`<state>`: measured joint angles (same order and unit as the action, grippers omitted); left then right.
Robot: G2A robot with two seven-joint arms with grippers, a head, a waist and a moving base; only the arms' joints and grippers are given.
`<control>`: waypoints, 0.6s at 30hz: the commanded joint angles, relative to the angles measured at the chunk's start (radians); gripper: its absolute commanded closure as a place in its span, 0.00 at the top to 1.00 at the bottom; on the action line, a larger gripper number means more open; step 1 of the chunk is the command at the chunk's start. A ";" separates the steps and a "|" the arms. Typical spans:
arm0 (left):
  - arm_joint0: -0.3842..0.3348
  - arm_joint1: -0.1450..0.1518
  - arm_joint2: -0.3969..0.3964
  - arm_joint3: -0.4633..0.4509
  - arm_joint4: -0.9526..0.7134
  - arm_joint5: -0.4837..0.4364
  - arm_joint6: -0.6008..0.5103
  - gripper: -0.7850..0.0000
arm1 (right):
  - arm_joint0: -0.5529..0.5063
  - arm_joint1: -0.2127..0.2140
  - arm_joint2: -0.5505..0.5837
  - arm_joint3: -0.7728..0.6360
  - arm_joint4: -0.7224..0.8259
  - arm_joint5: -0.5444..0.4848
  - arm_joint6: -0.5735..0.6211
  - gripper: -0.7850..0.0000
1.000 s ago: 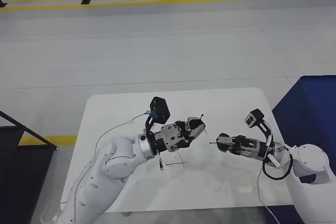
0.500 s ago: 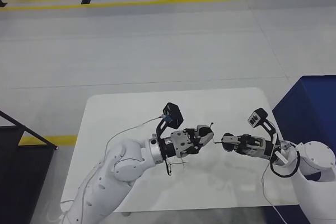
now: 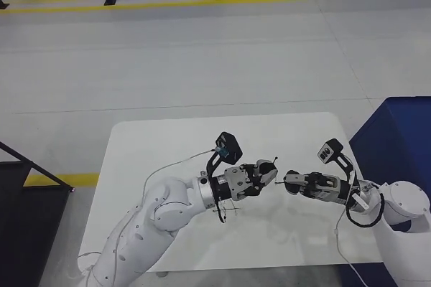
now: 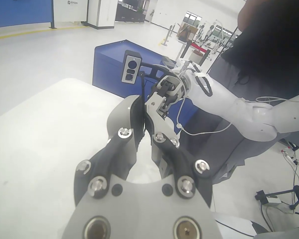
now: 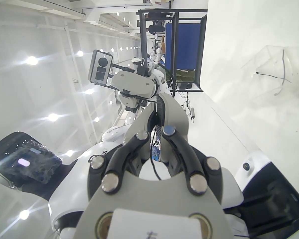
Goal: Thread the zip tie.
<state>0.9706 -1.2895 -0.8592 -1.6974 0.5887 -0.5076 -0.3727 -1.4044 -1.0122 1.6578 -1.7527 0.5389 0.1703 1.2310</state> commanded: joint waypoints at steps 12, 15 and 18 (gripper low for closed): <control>-0.028 -0.010 0.005 0.031 -0.003 0.014 -0.027 0.00 | 0.000 0.000 0.000 0.000 0.000 0.000 0.000 0.00; -0.025 -0.010 -0.010 0.019 -0.025 0.001 -0.011 0.00 | -0.002 0.000 -0.002 -0.002 0.000 -0.002 -0.013 0.00; -0.010 -0.007 -0.029 -0.007 -0.032 -0.011 0.003 0.00 | -0.007 0.000 -0.010 -0.005 0.006 0.003 -0.034 0.00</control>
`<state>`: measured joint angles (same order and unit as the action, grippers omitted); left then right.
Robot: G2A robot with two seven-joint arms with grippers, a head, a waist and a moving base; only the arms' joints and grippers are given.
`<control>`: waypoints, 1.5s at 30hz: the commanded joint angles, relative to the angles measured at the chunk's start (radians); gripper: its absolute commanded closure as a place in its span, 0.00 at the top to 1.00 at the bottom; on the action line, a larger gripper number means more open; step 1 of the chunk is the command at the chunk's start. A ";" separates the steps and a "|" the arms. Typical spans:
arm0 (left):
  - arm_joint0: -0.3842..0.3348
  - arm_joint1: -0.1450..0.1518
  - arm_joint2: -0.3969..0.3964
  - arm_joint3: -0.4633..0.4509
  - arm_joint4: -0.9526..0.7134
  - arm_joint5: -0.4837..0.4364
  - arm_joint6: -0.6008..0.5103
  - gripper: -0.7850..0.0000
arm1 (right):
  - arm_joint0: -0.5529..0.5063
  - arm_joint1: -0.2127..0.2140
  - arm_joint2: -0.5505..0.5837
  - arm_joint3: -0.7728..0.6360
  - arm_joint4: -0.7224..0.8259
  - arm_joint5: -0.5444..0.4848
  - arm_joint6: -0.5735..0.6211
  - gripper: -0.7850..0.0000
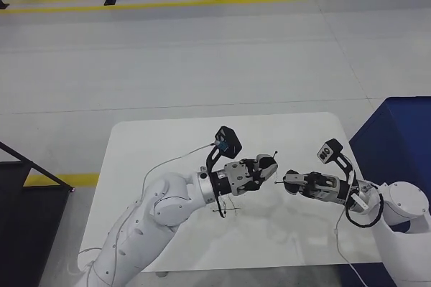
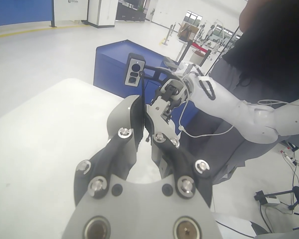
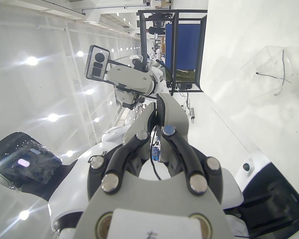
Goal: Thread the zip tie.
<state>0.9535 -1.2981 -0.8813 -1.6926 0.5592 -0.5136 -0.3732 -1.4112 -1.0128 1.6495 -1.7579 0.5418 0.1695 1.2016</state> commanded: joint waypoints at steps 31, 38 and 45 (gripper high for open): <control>0.043 -0.004 -0.006 -0.018 0.067 0.012 0.000 0.00 | -0.008 0.008 0.002 -0.007 0.013 0.004 -0.007 0.00; 0.058 0.000 -0.026 -0.045 0.064 0.003 -0.009 0.00 | -0.008 0.008 0.002 -0.007 0.013 0.004 -0.007 0.00; 0.062 -0.001 -0.021 -0.031 0.077 0.005 -0.007 0.00 | -0.008 0.008 0.002 -0.007 0.013 0.004 -0.007 0.00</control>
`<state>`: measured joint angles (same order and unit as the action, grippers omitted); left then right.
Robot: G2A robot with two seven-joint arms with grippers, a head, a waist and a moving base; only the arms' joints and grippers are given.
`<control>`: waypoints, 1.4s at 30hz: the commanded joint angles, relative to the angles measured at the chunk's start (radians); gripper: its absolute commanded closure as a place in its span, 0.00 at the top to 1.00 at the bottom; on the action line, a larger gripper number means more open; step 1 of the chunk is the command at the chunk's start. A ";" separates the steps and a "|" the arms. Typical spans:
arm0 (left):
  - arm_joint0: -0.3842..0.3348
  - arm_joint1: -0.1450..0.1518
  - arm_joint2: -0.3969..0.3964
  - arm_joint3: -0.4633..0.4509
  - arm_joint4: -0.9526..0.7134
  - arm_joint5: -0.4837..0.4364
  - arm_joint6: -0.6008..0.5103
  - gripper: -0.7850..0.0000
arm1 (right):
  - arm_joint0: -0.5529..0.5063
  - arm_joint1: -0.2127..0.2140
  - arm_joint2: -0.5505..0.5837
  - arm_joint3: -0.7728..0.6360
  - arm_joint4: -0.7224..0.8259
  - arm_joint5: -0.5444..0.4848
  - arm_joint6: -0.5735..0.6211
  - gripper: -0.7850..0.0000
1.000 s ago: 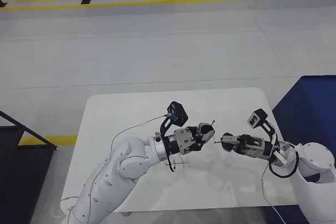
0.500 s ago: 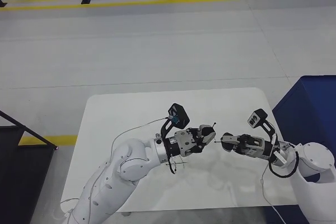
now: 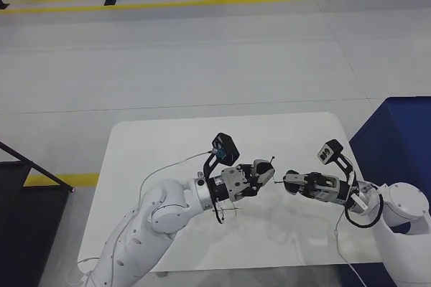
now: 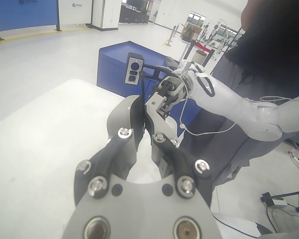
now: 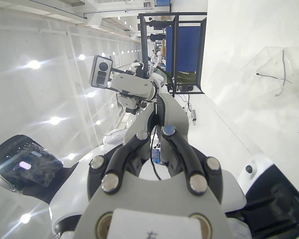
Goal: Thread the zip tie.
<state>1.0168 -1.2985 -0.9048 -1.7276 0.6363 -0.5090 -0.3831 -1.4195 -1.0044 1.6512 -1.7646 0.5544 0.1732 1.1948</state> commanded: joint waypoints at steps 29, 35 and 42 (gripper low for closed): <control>-0.031 -0.017 0.029 0.038 0.022 0.021 -0.014 0.00 | 0.000 0.000 0.000 0.000 0.000 0.000 0.000 0.00; -0.022 -0.016 0.013 0.026 0.012 0.011 0.012 0.00 | 0.000 0.000 0.000 0.000 0.000 0.000 0.000 0.00; 0.013 -0.005 -0.038 -0.024 -0.013 -0.025 0.014 0.00 | 0.000 0.000 0.000 0.000 0.000 0.000 0.000 0.00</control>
